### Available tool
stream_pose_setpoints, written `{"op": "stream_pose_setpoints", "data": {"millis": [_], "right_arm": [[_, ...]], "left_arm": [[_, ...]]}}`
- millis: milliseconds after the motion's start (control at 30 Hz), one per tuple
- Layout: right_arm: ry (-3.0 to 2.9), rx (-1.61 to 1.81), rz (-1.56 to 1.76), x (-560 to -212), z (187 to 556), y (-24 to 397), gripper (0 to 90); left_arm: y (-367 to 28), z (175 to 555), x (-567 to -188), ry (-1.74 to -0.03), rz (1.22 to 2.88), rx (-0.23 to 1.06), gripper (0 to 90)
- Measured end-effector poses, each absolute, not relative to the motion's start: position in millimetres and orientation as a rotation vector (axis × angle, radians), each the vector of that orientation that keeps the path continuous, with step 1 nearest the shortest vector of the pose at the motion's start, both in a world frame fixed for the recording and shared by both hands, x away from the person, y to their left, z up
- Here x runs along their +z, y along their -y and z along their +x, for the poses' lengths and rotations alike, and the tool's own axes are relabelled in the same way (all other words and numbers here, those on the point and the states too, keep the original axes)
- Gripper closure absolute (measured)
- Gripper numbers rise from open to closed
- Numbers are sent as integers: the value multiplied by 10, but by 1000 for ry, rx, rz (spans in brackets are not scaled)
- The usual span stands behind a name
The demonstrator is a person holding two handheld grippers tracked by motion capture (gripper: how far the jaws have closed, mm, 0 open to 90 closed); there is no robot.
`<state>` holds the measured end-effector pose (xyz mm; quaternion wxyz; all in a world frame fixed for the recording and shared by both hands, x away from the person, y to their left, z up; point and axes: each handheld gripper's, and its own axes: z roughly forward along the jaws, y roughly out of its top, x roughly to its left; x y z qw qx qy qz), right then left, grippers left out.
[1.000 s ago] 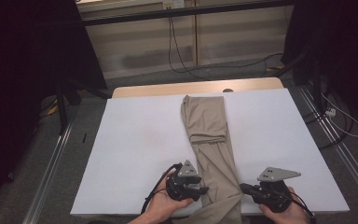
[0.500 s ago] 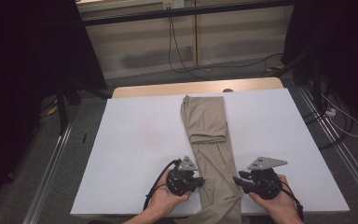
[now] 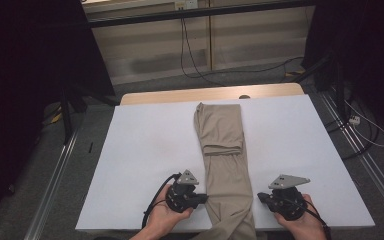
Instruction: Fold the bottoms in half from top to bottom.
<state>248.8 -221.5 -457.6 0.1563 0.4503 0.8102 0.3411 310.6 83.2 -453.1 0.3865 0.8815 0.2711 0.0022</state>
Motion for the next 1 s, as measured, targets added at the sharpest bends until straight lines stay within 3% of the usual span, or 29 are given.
{"op": "stream_pose_setpoints", "data": {"millis": [67,267,400,467,600,733,833,933,1000], "right_arm": [[-2298,1060,1241,-4524,2484,2206,900],[-2377,1186,1112,-4504,2545,2000,721],[-2456,1097,1075,-4597,2536,1885,696],[-2466,1072,1071,-4608,2488,1883,681],[-2490,1029,1063,-4590,2377,1942,686],[-2502,1023,1094,-4576,2294,1975,687],[-2487,1061,1106,-4570,2358,1995,643],[-2455,1126,1106,-4516,2530,2009,605],[-2419,1140,1100,-4457,2674,2022,570]], "left_arm": [[-852,3095,-4473,-679,2218,38,773],[-745,2980,-4379,-530,2189,79,773],[-522,2887,-4569,-416,2286,79,657],[-480,2848,-4603,-399,2313,142,708],[-556,2905,-4566,-487,2334,45,866],[-608,2851,-4538,-507,2356,30,874],[-620,2796,-4528,-470,2363,41,836],[-643,2851,-4499,-471,2341,4,685],[-679,2927,-4456,-497,2292,38,631]]}}
